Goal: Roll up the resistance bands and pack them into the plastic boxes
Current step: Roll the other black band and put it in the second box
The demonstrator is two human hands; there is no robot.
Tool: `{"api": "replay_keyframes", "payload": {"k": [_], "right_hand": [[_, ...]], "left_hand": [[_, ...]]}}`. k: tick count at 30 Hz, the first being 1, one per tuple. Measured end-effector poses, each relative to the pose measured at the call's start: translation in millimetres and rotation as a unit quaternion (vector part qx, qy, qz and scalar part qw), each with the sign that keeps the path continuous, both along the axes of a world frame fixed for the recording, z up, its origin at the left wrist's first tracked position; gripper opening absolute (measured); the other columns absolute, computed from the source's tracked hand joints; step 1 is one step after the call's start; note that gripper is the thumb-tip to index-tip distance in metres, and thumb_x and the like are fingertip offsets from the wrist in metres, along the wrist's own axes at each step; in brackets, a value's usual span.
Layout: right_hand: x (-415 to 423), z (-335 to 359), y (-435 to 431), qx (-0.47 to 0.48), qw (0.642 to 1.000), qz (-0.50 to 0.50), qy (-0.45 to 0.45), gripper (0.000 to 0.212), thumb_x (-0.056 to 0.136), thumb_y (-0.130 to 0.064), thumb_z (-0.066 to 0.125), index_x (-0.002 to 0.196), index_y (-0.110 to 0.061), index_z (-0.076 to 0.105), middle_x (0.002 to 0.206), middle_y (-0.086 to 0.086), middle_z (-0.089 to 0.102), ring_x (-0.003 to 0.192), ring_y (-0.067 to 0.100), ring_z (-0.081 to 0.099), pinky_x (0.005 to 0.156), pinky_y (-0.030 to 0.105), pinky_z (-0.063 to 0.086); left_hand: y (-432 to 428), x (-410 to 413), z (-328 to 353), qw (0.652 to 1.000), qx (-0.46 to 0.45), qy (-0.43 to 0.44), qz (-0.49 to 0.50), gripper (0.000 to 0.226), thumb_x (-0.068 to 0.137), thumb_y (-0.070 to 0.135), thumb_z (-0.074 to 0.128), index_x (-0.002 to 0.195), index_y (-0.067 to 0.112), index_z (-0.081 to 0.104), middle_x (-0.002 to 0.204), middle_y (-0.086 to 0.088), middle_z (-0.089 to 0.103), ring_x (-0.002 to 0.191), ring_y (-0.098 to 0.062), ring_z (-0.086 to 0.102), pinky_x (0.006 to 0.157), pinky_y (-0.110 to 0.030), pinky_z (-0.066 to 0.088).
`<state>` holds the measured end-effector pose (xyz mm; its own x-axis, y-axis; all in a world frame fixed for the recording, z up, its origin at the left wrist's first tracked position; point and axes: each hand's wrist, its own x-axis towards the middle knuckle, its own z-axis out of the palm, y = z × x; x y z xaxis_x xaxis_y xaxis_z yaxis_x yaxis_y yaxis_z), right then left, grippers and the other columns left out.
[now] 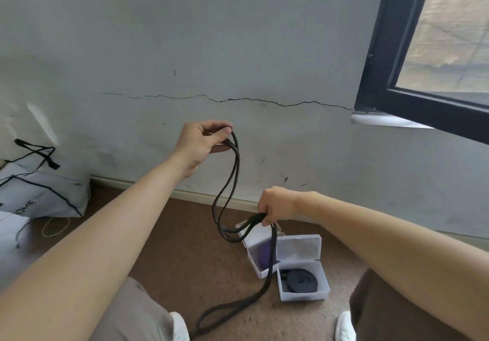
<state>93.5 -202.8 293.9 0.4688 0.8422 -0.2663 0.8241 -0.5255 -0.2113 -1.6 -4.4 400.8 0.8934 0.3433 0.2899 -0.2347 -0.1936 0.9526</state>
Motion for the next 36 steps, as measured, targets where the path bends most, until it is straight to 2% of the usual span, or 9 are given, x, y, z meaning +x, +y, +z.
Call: {"api": "replay_keyframes", "payload": {"k": [5, 9, 12, 14, 18, 20, 24, 29, 36], "right_hand": [[16.7, -1.6, -1.9, 0.032, 0.998, -0.020, 0.040, 0.020, 0.091, -0.027, 0.074, 0.107, -0.015, 0.079, 0.103, 0.004, 0.075, 0.094, 0.023, 0.068, 0.089, 0.039, 0.058], [27.5, 16.9, -1.7, 0.141, 0.981, -0.074, 0.109, 0.044, 0.091, -0.021, 0.076, 0.133, -0.018, 0.065, 0.121, 0.000, 0.069, 0.104, 0.018, 0.068, 0.097, 0.034, 0.055], [32.5, 52.2, 4.3, 0.321, 0.894, -0.125, 0.288, 0.059, 0.084, -0.006, 0.075, 0.139, -0.018, 0.058, 0.128, 0.003, 0.069, 0.116, 0.023, 0.067, 0.105, 0.038, 0.051], [33.5, 72.7, 8.6, 0.373, 0.846, -0.095, 0.369, 0.052, 0.085, 0.002, 0.066, 0.135, -0.011, 0.059, 0.127, 0.005, 0.070, 0.122, 0.021, 0.064, 0.107, 0.033, 0.049], [27.8, 90.9, 11.7, 0.453, 0.752, -0.088, 0.471, 0.027, 0.096, 0.003, 0.057, 0.122, 0.007, 0.062, 0.092, 0.017, 0.067, 0.086, 0.029, 0.069, 0.091, 0.037, 0.057], [29.6, 88.9, 9.6, 0.478, 0.753, -0.113, 0.438, 0.026, 0.094, -0.004, 0.065, 0.120, 0.003, 0.065, 0.079, 0.010, 0.058, 0.069, 0.021, 0.061, 0.080, 0.039, 0.058], [31.3, 83.7, -1.3, 0.471, 0.809, -0.120, 0.331, 0.024, 0.098, -0.012, 0.066, 0.119, -0.001, 0.068, 0.074, 0.007, 0.058, 0.059, 0.017, 0.053, 0.059, 0.031, 0.050], [31.3, 80.6, -8.3, 0.421, 0.879, -0.115, 0.192, 0.012, 0.099, -0.020, 0.067, 0.096, -0.013, 0.076, 0.069, 0.001, 0.062, 0.053, 0.012, 0.054, 0.057, 0.025, 0.048], [36.7, 86.5, -12.5, 0.433, 0.881, -0.111, 0.155, 0.025, 0.101, -0.025, 0.064, 0.097, -0.003, 0.075, 0.061, -0.005, 0.056, 0.054, 0.010, 0.050, 0.057, 0.024, 0.046]], "left_hand": [[-6.5, 13.8, -7.2, 0.999, 0.032, -0.020, -0.008, 0.009, 0.094, 0.002, 0.067, 0.100, 0.006, 0.073, 0.082, -0.008, 0.065, 0.070, -0.008, 0.069, 0.071, -0.022, 0.061], [-12.8, 20.0, -9.4, 0.994, 0.099, -0.011, -0.038, 0.010, 0.092, 0.002, 0.070, 0.099, 0.009, 0.075, 0.084, -0.015, 0.067, 0.076, -0.015, 0.068, 0.072, -0.025, 0.062], [-17.4, 25.9, -11.6, 0.990, 0.127, 0.000, -0.065, 0.009, 0.091, 0.001, 0.071, 0.098, 0.006, 0.075, 0.084, -0.016, 0.072, 0.076, -0.016, 0.073, 0.072, -0.026, 0.062], [-20.4, 31.4, -7.7, 0.988, 0.140, -0.009, -0.066, 0.009, 0.091, 0.004, 0.072, 0.099, 0.004, 0.076, 0.086, -0.016, 0.076, 0.078, -0.021, 0.075, 0.075, -0.030, 0.062], [-28.8, 42.7, 3.8, 0.984, 0.161, -0.040, -0.057, 0.010, 0.091, 0.010, 0.074, 0.100, 0.008, 0.079, 0.088, -0.018, 0.077, 0.081, -0.023, 0.073, 0.082, -0.033, 0.062], [-32.9, 47.0, 3.9, 0.986, 0.156, -0.044, -0.047, 0.010, 0.090, 0.009, 0.075, 0.099, 0.011, 0.079, 0.089, -0.017, 0.077, 0.080, -0.022, 0.074, 0.081, -0.031, 0.062], [-31.7, 53.4, -7.9, 0.994, 0.092, -0.014, -0.049, 0.015, 0.090, 0.002, 0.073, 0.104, 0.006, 0.078, 0.094, -0.017, 0.077, 0.087, -0.030, 0.077, 0.082, -0.034, 0.063], [-33.0, 55.3, -20.2, 0.997, 0.055, -0.001, -0.056, 0.018, 0.089, 0.000, 0.073, 0.105, 0.006, 0.077, 0.103, -0.024, 0.071, 0.092, -0.033, 0.076, 0.083, -0.036, 0.063], [-35.6, 56.5, -17.8, 0.996, -0.020, -0.011, -0.083, 0.016, 0.089, 0.000, 0.071, 0.103, 0.004, 0.077, 0.089, -0.013, 0.078, 0.090, -0.027, 0.077, 0.088, -0.038, 0.062]]}}
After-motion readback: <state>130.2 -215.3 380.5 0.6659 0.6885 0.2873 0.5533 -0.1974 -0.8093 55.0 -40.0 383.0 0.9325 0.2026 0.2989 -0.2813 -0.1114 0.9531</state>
